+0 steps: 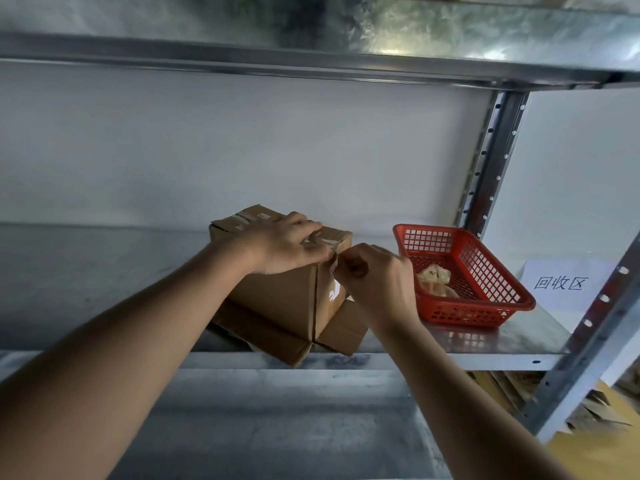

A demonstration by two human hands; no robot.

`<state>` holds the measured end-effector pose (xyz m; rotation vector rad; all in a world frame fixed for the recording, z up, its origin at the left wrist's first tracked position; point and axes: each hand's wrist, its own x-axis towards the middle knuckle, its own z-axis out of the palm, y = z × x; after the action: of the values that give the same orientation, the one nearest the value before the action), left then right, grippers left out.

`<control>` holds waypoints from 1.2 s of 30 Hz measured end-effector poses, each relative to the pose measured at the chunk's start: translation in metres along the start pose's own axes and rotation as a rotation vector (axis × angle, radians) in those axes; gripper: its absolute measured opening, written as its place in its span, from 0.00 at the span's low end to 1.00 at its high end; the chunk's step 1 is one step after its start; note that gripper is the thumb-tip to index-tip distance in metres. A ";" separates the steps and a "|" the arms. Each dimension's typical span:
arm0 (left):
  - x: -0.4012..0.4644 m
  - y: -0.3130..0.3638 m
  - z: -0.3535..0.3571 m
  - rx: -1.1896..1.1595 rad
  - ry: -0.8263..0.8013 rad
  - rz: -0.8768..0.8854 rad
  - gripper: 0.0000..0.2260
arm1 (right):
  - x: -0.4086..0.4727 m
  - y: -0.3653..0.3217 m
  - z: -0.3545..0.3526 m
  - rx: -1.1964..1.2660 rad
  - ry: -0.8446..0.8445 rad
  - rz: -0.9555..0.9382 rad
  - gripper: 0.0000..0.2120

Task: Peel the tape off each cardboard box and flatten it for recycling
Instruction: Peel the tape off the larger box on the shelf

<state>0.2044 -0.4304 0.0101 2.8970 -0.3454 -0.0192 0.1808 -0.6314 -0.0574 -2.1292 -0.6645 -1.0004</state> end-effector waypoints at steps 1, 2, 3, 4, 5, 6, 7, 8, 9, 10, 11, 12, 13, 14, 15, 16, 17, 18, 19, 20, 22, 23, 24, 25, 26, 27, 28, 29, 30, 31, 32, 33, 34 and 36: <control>0.001 0.000 0.000 0.005 -0.004 0.000 0.48 | 0.004 0.001 -0.005 -0.067 -0.036 -0.041 0.04; 0.001 0.000 0.000 0.007 -0.008 0.000 0.46 | 0.009 0.002 -0.010 -0.147 -0.071 -0.083 0.04; 0.002 0.000 -0.001 0.006 -0.011 0.000 0.46 | 0.013 0.003 -0.014 -0.220 -0.101 -0.119 0.05; 0.003 0.000 -0.001 0.005 -0.012 -0.003 0.46 | 0.017 0.002 -0.018 -0.271 -0.124 -0.146 0.04; 0.003 -0.001 -0.001 0.006 -0.014 -0.006 0.47 | 0.019 0.001 -0.020 -0.305 -0.145 -0.167 0.04; 0.003 0.000 -0.001 0.007 -0.015 -0.003 0.48 | 0.020 -0.001 -0.022 -0.337 -0.160 -0.184 0.04; 0.003 0.000 0.000 0.007 -0.016 -0.001 0.49 | 0.019 -0.003 -0.023 -0.356 -0.172 -0.197 0.04; 0.003 0.001 0.000 0.008 -0.017 0.001 0.50 | 0.019 -0.005 -0.024 -0.364 -0.176 -0.206 0.04; 0.004 0.001 0.000 0.012 -0.017 0.007 0.50 | 0.020 -0.007 -0.026 -0.366 -0.176 -0.214 0.04; 0.004 0.000 0.000 0.018 -0.018 0.009 0.49 | 0.022 -0.007 -0.028 -0.367 -0.178 -0.221 0.03; 0.005 -0.001 -0.001 0.023 -0.020 0.009 0.49 | 0.026 -0.008 -0.030 -0.369 -0.188 -0.233 0.03; 0.006 -0.002 -0.001 0.024 -0.023 0.008 0.49 | 0.030 -0.007 -0.032 -0.365 -0.210 -0.250 0.02; 0.007 -0.002 -0.002 0.024 -0.025 0.008 0.48 | 0.034 -0.006 -0.034 -0.341 -0.229 -0.262 0.02; 0.007 -0.003 -0.001 0.026 -0.024 0.009 0.48 | 0.036 -0.004 -0.035 -0.286 -0.234 -0.263 0.02; 0.007 -0.003 -0.001 0.024 -0.022 0.010 0.48 | 0.035 -0.001 -0.035 -0.215 -0.217 -0.248 0.02; 0.006 -0.004 0.000 0.016 -0.020 0.010 0.48 | 0.032 0.002 -0.034 -0.139 -0.183 -0.215 0.03; 0.006 -0.005 0.000 0.004 -0.020 0.007 0.48 | 0.026 0.006 -0.031 -0.053 -0.148 -0.155 0.05; 0.005 -0.005 0.000 -0.011 -0.021 0.003 0.48 | 0.020 0.010 -0.027 0.055 -0.138 -0.062 0.08; 0.005 -0.005 0.000 -0.026 -0.024 -0.002 0.48 | 0.014 0.012 -0.024 0.198 -0.160 0.050 0.11; 0.004 -0.005 0.000 -0.037 -0.028 -0.003 0.48 | 0.008 0.013 -0.020 0.369 -0.200 0.161 0.13; 0.003 -0.005 -0.002 -0.052 -0.036 -0.004 0.48 | 0.001 0.017 -0.012 0.629 -0.224 0.280 0.13; 0.003 -0.005 -0.002 -0.057 -0.040 -0.004 0.48 | 0.000 0.018 -0.009 0.660 -0.206 0.293 0.13; 0.003 -0.004 -0.003 -0.062 -0.044 -0.006 0.48 | -0.001 0.018 -0.007 0.645 -0.177 0.299 0.15; 0.002 -0.004 -0.003 -0.066 -0.047 -0.008 0.48 | -0.001 0.017 -0.005 0.596 -0.140 0.301 0.16; 0.002 -0.004 -0.003 -0.071 -0.049 -0.010 0.48 | 0.001 0.016 -0.003 0.534 -0.101 0.294 0.14; 0.001 -0.003 -0.004 -0.078 -0.050 -0.011 0.48 | 0.003 0.015 -0.002 0.471 -0.066 0.274 0.12; 0.001 -0.003 -0.004 -0.085 -0.049 -0.009 0.48 | 0.005 0.014 -0.001 0.414 -0.041 0.245 0.10; 0.001 -0.003 -0.004 -0.094 -0.047 -0.006 0.48 | 0.008 0.013 -0.002 0.371 -0.029 0.213 0.09; 0.001 -0.002 -0.005 -0.106 -0.048 -0.005 0.48 | 0.011 0.014 -0.003 0.344 -0.026 0.188 0.08; 0.001 -0.003 -0.005 -0.123 -0.053 -0.002 0.48 | 0.013 0.015 -0.004 0.330 -0.034 0.173 0.08; 0.001 -0.004 -0.006 -0.145 -0.062 0.004 0.47 | 0.014 0.015 -0.006 0.320 -0.048 0.165 0.08; 0.001 -0.005 -0.007 -0.167 -0.073 0.013 0.47 | 0.014 0.016 -0.007 0.312 -0.064 0.163 0.08; 0.001 -0.007 -0.008 -0.188 -0.087 0.023 0.46 | 0.014 0.016 -0.008 0.314 -0.075 0.168 0.08; 0.002 -0.008 -0.009 -0.216 -0.107 0.043 0.45 | 0.016 0.015 -0.009 0.348 -0.063 0.189 0.08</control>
<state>0.2089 -0.4215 0.0170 2.6801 -0.3984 -0.1934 0.1958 -0.6453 -0.0454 -1.8807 -0.6048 -0.6644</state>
